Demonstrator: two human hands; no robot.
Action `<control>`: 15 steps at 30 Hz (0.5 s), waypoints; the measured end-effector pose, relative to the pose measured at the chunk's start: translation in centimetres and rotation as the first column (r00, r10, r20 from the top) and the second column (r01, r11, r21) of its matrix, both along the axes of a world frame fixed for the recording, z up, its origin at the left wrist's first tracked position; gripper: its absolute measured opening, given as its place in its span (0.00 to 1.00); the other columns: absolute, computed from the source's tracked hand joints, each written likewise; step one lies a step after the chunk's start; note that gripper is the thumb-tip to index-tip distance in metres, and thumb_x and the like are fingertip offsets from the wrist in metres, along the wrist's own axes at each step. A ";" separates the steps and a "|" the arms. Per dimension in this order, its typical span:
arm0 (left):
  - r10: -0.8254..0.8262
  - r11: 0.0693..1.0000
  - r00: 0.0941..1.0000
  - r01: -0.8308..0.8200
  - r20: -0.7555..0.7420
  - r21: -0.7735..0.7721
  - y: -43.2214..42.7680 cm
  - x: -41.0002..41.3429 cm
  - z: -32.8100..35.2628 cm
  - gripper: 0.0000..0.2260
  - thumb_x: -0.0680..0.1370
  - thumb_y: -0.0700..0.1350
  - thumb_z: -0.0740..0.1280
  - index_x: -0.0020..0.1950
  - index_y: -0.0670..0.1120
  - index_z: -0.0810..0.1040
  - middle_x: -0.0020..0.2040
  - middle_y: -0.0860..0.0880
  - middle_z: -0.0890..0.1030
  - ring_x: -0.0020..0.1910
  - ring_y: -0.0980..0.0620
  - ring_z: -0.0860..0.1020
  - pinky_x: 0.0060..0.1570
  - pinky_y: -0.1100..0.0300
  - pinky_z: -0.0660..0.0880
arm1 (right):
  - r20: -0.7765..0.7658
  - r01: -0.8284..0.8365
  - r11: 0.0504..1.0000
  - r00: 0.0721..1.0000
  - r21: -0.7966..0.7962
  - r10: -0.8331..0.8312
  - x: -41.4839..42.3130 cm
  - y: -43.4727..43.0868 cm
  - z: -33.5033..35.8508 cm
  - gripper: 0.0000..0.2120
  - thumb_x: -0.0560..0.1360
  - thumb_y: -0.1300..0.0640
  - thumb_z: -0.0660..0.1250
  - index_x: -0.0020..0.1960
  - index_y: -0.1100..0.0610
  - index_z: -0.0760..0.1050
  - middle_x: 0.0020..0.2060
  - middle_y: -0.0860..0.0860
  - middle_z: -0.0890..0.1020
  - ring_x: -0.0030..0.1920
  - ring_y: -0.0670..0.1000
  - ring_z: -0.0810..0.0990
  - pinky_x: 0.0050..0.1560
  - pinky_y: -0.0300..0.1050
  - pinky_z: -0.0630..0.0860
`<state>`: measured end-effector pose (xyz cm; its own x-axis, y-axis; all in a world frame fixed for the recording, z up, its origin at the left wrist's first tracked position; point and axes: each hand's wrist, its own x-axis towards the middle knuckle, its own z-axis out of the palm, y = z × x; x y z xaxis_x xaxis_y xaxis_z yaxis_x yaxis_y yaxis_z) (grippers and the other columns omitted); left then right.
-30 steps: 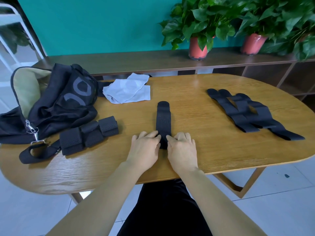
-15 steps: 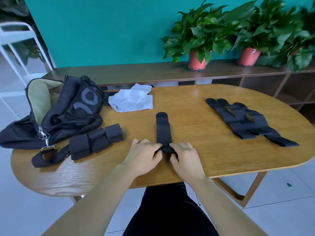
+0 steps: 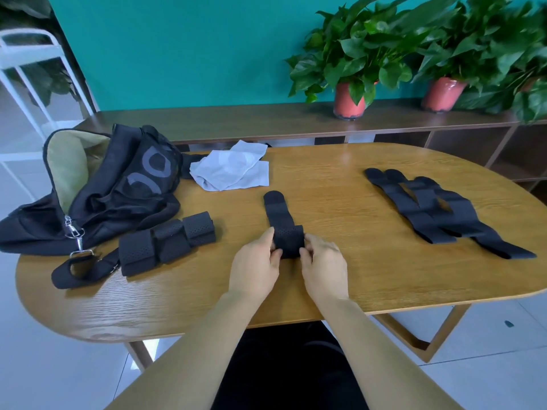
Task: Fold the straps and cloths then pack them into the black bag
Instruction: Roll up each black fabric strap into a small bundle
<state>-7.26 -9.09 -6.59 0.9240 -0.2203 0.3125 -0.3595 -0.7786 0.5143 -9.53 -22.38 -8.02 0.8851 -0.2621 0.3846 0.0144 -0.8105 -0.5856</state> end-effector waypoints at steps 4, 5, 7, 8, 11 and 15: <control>0.014 1.000 0.999 -0.014 0.040 0.018 0.0 0.0 -0.3 0.20 0.79 0.45 0.66 0.71 0.45 0.71 0.52 0.48 0.82 0.50 0.51 0.80 0.50 0.59 0.76 | 0.015 0.024 0.997 1.000 -0.068 -0.023 0.5 0.2 -0.4 0.11 0.76 0.62 0.65 0.58 0.59 0.78 0.45 0.53 0.82 0.49 0.54 0.77 0.46 0.44 0.73; 0.016 1.000 0.999 -0.017 0.047 0.018 0.0 0.1 -0.3 0.19 0.79 0.45 0.66 0.70 0.45 0.73 0.53 0.47 0.82 0.51 0.50 0.80 0.51 0.59 0.76 | 0.016 0.030 0.996 0.999 -0.084 -0.028 0.6 0.3 -0.5 0.10 0.76 0.62 0.65 0.56 0.60 0.79 0.45 0.54 0.82 0.49 0.55 0.77 0.45 0.44 0.73; 0.021 0.999 0.998 -0.022 0.052 0.027 -0.1 0.2 -0.2 0.18 0.79 0.45 0.66 0.68 0.45 0.74 0.55 0.46 0.81 0.52 0.49 0.79 0.51 0.59 0.75 | 0.026 0.041 0.994 0.999 -0.103 -0.038 0.8 0.4 -0.6 0.09 0.75 0.63 0.66 0.54 0.61 0.80 0.45 0.54 0.83 0.48 0.56 0.78 0.45 0.45 0.75; 0.023 0.999 0.999 -0.025 0.049 0.037 -0.2 0.3 -0.2 0.17 0.79 0.45 0.66 0.68 0.46 0.75 0.56 0.46 0.81 0.52 0.49 0.79 0.51 0.59 0.75 | 0.036 0.044 0.993 0.999 -0.106 -0.041 0.9 0.4 -0.6 0.10 0.74 0.63 0.66 0.54 0.61 0.80 0.45 0.55 0.83 0.48 0.57 0.78 0.45 0.46 0.75; 0.013 0.998 0.999 -0.016 0.040 0.069 -0.2 0.5 -0.1 0.17 0.80 0.45 0.64 0.69 0.46 0.74 0.59 0.47 0.79 0.54 0.49 0.79 0.52 0.60 0.75 | 0.036 0.029 0.992 0.999 -0.121 -0.025 0.9 0.4 -0.3 0.10 0.73 0.64 0.68 0.55 0.61 0.80 0.43 0.56 0.83 0.46 0.58 0.79 0.41 0.48 0.76; -0.033 0.994 0.999 0.031 0.024 0.103 0.0 0.8 -0.1 0.17 0.80 0.42 0.63 0.70 0.46 0.73 0.66 0.48 0.74 0.55 0.49 0.79 0.55 0.60 0.75 | 0.040 0.012 0.970 0.999 -0.241 -0.002 0.8 0.5 -0.1 0.17 0.66 0.66 0.75 0.53 0.59 0.82 0.35 0.54 0.80 0.38 0.57 0.79 0.27 0.44 0.74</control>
<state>-6.44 -9.10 -6.74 0.9081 -0.2816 0.3100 -0.3970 -0.8145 0.4231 -8.70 -21.92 -8.13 0.8663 -0.1638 0.4719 0.0272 -0.9278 -0.3721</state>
